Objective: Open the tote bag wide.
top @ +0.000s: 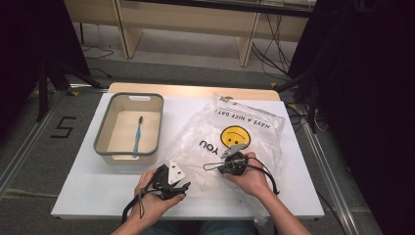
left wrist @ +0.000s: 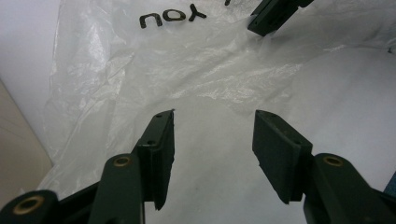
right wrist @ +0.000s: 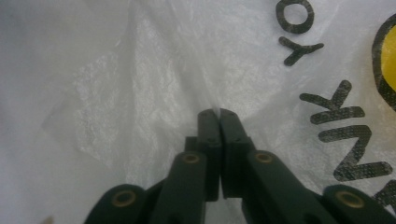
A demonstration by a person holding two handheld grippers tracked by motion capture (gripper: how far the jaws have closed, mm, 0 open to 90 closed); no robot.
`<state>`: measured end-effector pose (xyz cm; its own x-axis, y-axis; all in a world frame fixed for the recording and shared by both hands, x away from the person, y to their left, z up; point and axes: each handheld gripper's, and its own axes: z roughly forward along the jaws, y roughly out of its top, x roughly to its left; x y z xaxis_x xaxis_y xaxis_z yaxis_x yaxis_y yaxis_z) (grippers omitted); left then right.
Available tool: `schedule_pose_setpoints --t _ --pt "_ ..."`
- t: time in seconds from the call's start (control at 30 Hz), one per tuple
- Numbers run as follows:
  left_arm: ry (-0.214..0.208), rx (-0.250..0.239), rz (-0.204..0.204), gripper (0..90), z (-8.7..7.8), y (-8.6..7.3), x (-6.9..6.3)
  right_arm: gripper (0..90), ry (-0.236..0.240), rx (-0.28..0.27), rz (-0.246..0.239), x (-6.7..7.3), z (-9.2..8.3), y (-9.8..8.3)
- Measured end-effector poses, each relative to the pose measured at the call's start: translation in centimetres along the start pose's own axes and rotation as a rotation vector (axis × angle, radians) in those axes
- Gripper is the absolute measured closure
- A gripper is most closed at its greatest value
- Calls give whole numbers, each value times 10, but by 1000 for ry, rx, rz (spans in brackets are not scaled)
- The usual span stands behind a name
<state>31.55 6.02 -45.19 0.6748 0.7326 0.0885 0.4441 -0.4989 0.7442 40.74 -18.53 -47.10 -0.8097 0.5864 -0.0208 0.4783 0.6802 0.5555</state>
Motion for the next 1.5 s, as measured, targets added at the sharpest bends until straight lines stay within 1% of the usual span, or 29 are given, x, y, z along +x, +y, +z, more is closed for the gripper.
schedule_pose_setpoints --t 0.03,0.07,0.1,0.17,0.2,0.23,0.27,0.3,0.33,0.37,0.47,0.5,0.57,0.7,0.77,0.83,1.03,1.1,1.13,1.2,1.27,1.5 --pt "-3 1 -1 484 0 0 1 900 -5 -12 1 0 -1 0" --pt "2 -2 -2 484 0 0 1 900 -7 -26 30 1 -3 2" --pt "2 -4 -1 484 -1 0 1 900 -15 -35 12 0 -5 2" --pt "2 -11 -5 494 -1 0 1 900 -32 -72 22 0 -9 5" --pt "0 -12 -7 501 -1 1 2 900 -41 -84 16 0 -12 6" --pt "2 -16 -8 506 -1 1 2 900 -51 -97 38 2 -15 7" --pt "4 -20 -12 511 -1 1 2 900 -63 -114 25 1 -17 8" --pt "5 -21 -12 514 -1 2 2 900 -75 -127 36 3 -20 10" --pt "5 -23 -12 514 -2 2 2 900 -83 -144 36 3 -23 11" --pt "5 -24 -12 516 -2 2 2 900 -97 -158 27 3 -25 12" --pt "7 -29 -10 521 -3 3 2 900 -129 -199 40 5 -33 17" --pt "9 -38 -15 522 -3 3 2 900 -138 -211 36 6 -36 18" --pt "12 -39 -8 523 -4 3 3 900 -160 -235 32 7 -41 21" --pt "17 -65 -16 523 -7 6 3 900 -204 -282 13 9 -50 28" --pt "20 -75 -15 522 -9 7 3 900 -218 -305 13 10 -54 32" --pt "21 -83 -8 521 -11 8 4 900 -225 -323 12 10 -56 36" --pt "32 -94 -21 510 -14 9 8 900 -235 -359 24 10 -61 46" --pt "32 -97 -21 502 -14 9 9 900 -235 -368 32 10 -64 48" --pt "34 -98 -19 499 -15 9 9 900 -239 -375 28 9 -65 50" --pt "31 -104 -25 493 -15 9 10 900 -243 -393 39 8 -66 52" --pt "32 -105 -14 487 -16 10 11 900 -247 -406 35 7 -68 54" --pt "32 -106 -10 454 -16 9 11 900 -254 -443 47 4 -74 59"
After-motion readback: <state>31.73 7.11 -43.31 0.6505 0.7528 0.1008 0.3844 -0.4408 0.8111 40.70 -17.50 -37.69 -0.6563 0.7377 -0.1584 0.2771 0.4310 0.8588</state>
